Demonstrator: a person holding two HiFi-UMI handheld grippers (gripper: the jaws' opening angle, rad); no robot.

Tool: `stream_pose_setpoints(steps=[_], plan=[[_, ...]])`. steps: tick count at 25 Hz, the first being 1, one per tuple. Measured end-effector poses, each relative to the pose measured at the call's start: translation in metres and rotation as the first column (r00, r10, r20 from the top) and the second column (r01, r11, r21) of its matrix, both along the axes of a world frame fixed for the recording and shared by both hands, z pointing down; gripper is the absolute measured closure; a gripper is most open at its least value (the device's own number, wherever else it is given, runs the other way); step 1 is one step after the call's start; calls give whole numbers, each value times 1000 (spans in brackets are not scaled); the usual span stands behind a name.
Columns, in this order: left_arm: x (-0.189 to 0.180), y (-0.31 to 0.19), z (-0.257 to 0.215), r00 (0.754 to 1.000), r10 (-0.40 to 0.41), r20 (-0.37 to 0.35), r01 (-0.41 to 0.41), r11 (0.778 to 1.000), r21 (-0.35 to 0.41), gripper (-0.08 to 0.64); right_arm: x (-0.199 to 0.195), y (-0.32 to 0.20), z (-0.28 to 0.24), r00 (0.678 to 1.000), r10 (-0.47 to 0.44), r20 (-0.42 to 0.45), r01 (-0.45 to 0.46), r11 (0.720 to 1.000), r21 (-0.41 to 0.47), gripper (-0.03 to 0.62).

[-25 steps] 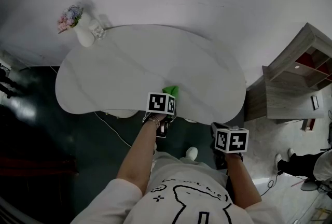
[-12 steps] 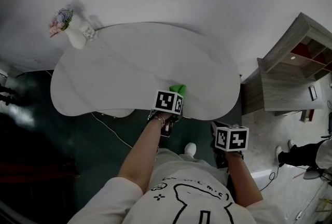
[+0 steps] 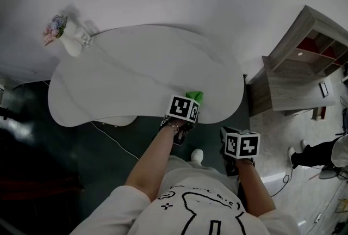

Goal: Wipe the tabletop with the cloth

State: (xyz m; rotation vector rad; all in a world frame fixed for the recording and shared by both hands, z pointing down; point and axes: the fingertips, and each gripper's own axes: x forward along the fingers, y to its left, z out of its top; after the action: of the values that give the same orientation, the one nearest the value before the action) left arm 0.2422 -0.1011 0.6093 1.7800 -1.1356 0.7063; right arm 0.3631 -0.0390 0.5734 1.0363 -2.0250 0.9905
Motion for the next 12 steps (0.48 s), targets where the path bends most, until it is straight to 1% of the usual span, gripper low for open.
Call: stream_pose_setpoints(steps=[7, 12], plan=[[38, 0, 0, 995, 94, -15, -94, 996, 3, 506, 21, 0, -1, 998, 65, -2, -65, 998, 7, 597], [64, 0, 0, 984, 174, -22, -174, 985, 4, 506, 33, 5, 3, 993, 114, -17, -114, 993, 0, 597]])
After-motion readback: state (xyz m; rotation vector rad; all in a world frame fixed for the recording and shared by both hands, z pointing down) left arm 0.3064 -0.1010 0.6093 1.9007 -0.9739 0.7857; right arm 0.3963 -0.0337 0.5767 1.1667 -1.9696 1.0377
